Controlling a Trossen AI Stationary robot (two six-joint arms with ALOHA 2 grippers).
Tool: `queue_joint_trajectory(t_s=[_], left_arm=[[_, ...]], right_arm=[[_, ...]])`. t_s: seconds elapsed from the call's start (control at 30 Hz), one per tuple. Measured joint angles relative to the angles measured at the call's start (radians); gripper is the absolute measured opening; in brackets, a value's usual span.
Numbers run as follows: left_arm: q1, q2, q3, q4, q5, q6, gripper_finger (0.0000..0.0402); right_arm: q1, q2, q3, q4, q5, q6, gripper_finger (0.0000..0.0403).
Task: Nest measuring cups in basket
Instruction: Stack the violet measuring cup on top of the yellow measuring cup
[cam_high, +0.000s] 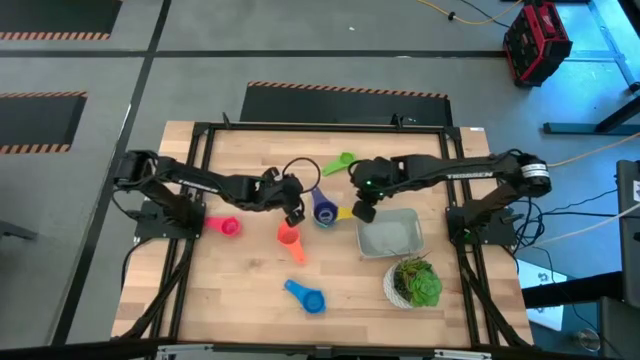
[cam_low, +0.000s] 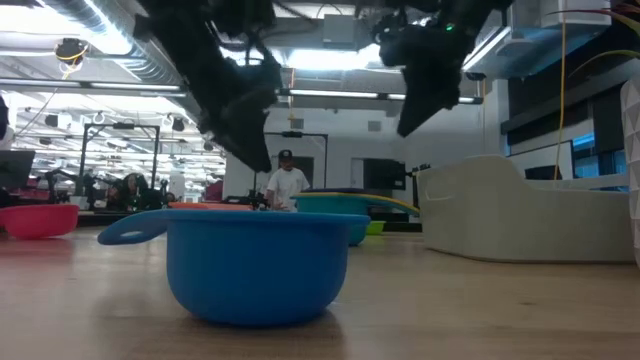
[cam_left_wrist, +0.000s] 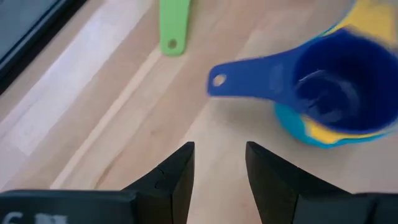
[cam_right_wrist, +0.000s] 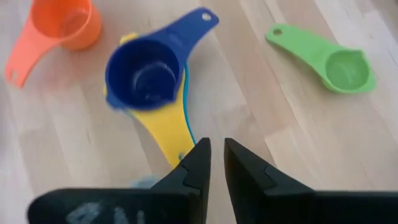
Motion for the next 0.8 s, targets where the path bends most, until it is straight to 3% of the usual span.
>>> queue_joint_trajectory(t_s=[0.53,0.8], left_arm=[[0.119,0.156,0.0,0.075,0.003,0.001,0.0137],[0.153,0.171,0.0,0.167,0.068,0.005,0.0137]], right_arm=[[0.059,-0.032,0.0,-0.027,0.018,0.0,0.0051],[0.059,-0.032,0.0,-0.017,0.018,-0.001,0.0051]])
